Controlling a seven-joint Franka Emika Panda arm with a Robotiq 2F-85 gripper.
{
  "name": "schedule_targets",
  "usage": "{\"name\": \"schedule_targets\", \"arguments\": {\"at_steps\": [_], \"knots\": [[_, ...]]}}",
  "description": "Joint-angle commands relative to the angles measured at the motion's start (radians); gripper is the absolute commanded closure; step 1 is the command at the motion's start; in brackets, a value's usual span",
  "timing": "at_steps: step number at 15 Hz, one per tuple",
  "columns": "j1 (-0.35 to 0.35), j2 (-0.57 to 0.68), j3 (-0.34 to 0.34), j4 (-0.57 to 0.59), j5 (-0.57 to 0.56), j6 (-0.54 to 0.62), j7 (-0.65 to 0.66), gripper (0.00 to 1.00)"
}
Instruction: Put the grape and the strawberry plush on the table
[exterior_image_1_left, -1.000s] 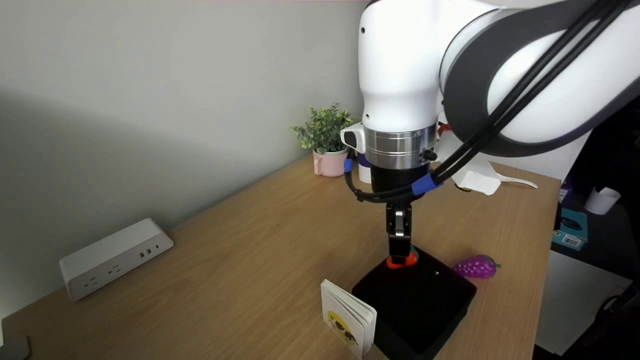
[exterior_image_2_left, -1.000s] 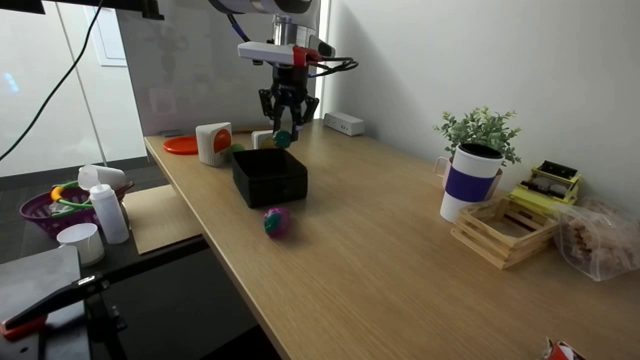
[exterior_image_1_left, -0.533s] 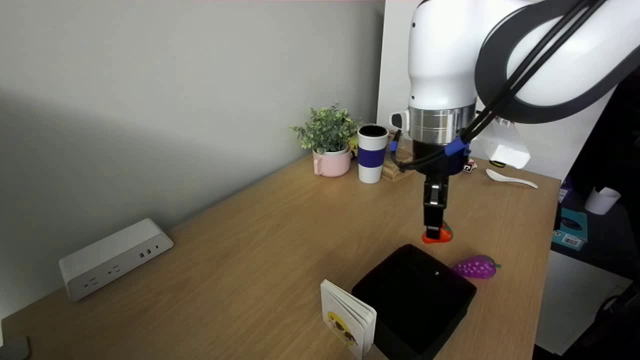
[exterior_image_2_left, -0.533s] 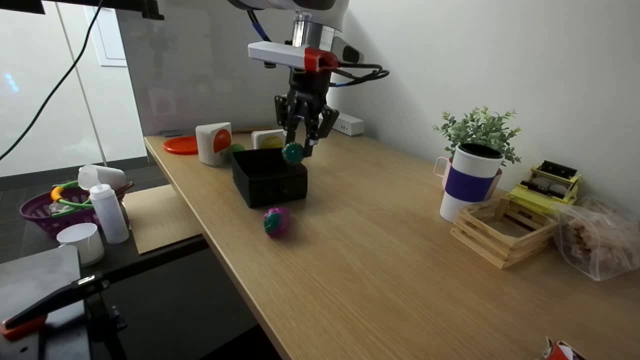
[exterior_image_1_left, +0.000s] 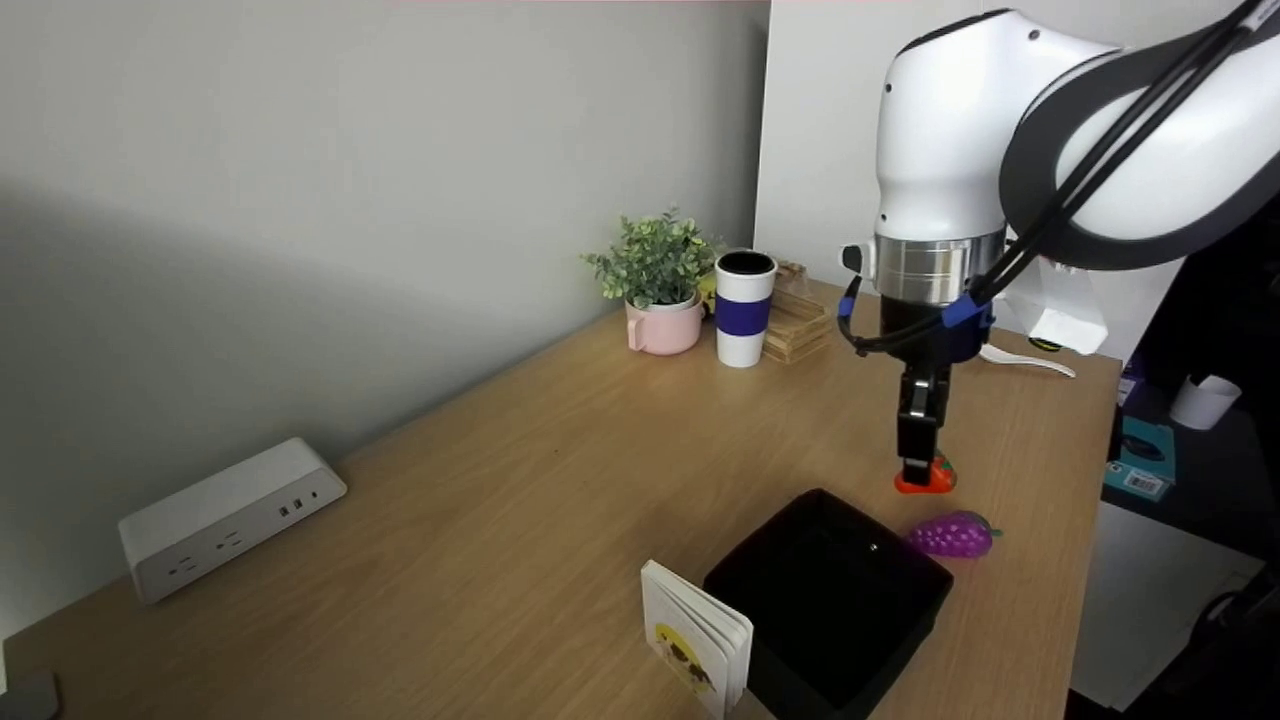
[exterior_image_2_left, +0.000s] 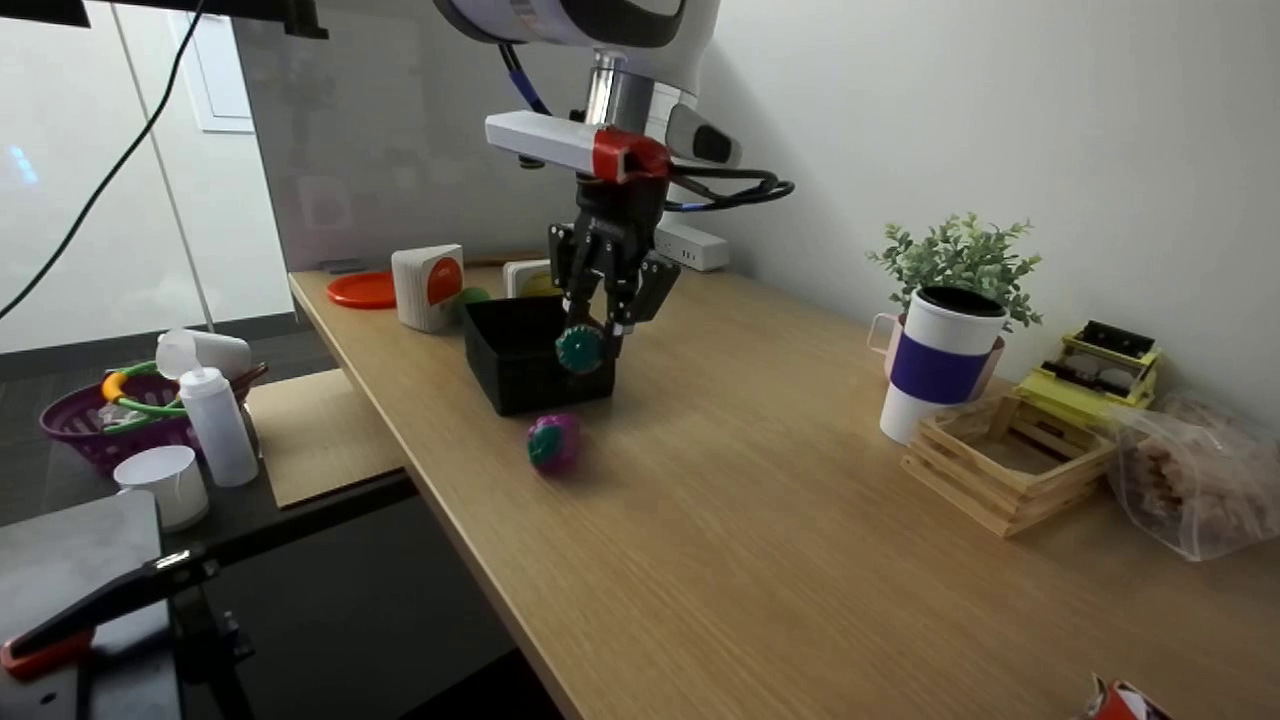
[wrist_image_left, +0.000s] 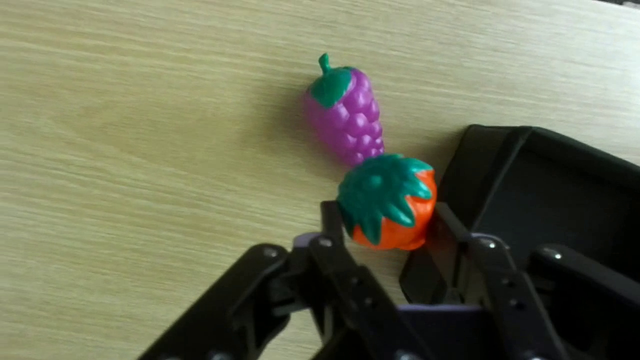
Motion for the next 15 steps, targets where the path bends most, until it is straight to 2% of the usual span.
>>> {"name": "schedule_targets", "arguments": {"at_steps": [1, 7, 12, 15], "knots": [[0.023, -0.006, -0.022, -0.034, -0.064, 0.040, 0.099, 0.79], [0.070, 0.069, -0.058, 0.001, -0.213, 0.093, 0.343, 0.79], [0.102, 0.151, -0.086, 0.008, -0.234, 0.317, 0.428, 0.79], [0.136, 0.192, -0.124, 0.018, -0.240, 0.390, 0.469, 0.79]]}}
